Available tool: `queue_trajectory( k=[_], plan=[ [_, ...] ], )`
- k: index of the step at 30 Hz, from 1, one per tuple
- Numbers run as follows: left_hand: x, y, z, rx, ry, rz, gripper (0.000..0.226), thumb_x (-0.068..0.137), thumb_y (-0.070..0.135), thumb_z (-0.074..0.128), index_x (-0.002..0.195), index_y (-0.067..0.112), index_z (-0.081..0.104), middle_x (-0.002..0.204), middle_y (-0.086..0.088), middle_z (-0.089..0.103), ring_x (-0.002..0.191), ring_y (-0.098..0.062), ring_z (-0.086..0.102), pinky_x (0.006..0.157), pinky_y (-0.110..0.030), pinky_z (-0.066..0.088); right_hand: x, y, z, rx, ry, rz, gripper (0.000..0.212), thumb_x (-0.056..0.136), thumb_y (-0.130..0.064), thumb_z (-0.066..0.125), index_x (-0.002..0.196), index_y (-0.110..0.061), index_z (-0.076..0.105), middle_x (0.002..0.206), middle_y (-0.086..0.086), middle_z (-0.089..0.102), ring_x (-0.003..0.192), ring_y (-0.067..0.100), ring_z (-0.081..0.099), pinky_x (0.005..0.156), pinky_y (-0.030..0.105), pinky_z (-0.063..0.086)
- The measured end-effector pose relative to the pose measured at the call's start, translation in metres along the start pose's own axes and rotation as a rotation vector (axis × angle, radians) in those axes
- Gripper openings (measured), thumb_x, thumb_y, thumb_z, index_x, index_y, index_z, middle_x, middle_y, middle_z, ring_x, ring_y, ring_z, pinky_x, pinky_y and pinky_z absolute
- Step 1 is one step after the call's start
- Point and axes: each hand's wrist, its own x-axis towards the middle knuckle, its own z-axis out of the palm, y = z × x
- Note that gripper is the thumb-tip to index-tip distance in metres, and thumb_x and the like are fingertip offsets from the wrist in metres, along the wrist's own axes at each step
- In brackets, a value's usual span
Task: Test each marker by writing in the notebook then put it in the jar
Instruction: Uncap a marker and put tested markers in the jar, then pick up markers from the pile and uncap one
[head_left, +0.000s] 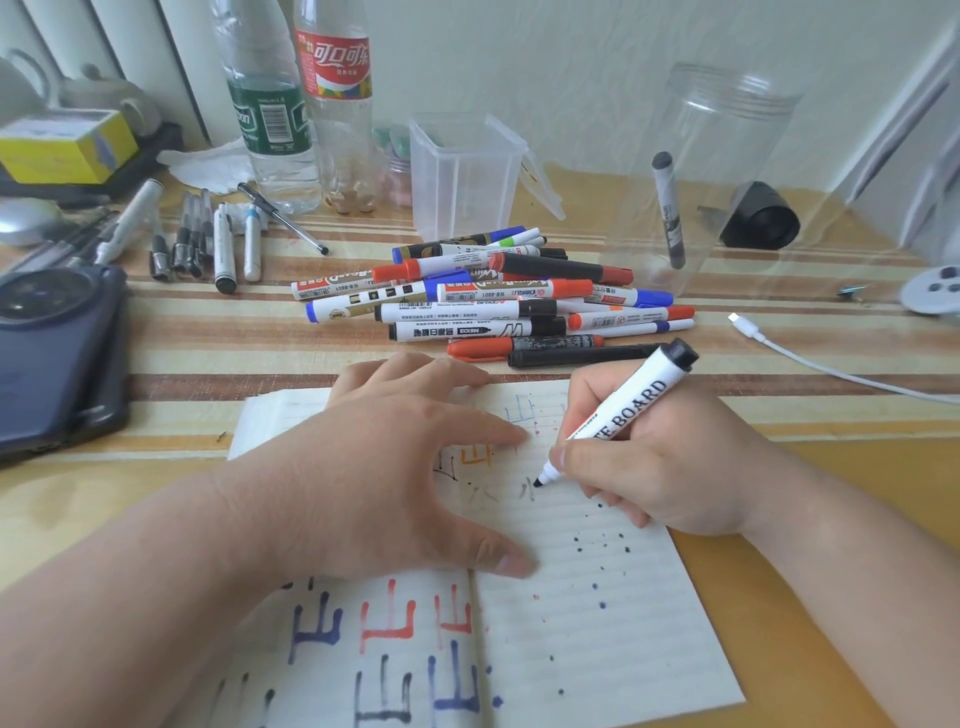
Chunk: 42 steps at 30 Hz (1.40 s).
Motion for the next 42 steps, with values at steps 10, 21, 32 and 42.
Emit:
queue_trajectory(
  k=[10,21,32,42],
  plan=[
    [-0.001,-0.001,0.002,-0.041,0.252,0.141,0.089,0.058,0.099,0.051,0.133,0.051,0.051,0.127,0.03,0.044,0.126,0.0,0.036,0.116,-0.038,0.021,0.0,-0.004,0.0,0.086,0.014,-0.106,0.016,0.087,-0.016,0.074,0.08,-0.012,0.061,0.053,-0.003,0.056,0.042,0.011,0.051,0.043,0.025,0.041],
    [-0.003,0.013,0.0,-0.758,0.301,0.144,0.062,0.071,0.077,0.066,0.123,0.047,0.051,0.074,0.0,0.069,0.066,-0.03,0.058,0.063,-0.045,0.05,0.009,0.004,0.022,-0.53,0.404,-0.7,0.026,0.08,-0.009,0.057,0.101,-0.013,0.071,0.081,-0.014,0.043,0.069,0.006,0.043,0.056,0.023,0.036],
    [0.015,-0.006,0.009,-0.931,0.618,-0.167,0.024,0.097,0.018,0.062,0.113,0.036,0.057,0.084,0.003,0.074,0.058,-0.02,0.066,0.06,-0.036,0.05,0.021,0.015,-0.01,-0.382,0.652,-0.531,0.04,0.084,-0.012,0.072,0.121,-0.023,0.061,0.095,-0.011,0.059,0.086,0.007,0.058,0.074,0.026,0.051],
    [0.015,-0.017,0.005,-0.948,0.74,-0.373,0.018,0.099,0.033,0.054,0.091,0.018,0.059,0.074,-0.011,0.058,0.06,-0.019,0.049,0.056,-0.039,0.042,0.035,0.033,-0.03,-0.655,0.268,0.042,0.067,0.096,-0.056,0.049,0.155,-0.029,0.032,0.165,-0.012,0.019,0.152,0.007,0.009,0.123,0.03,0.013]
  ],
)
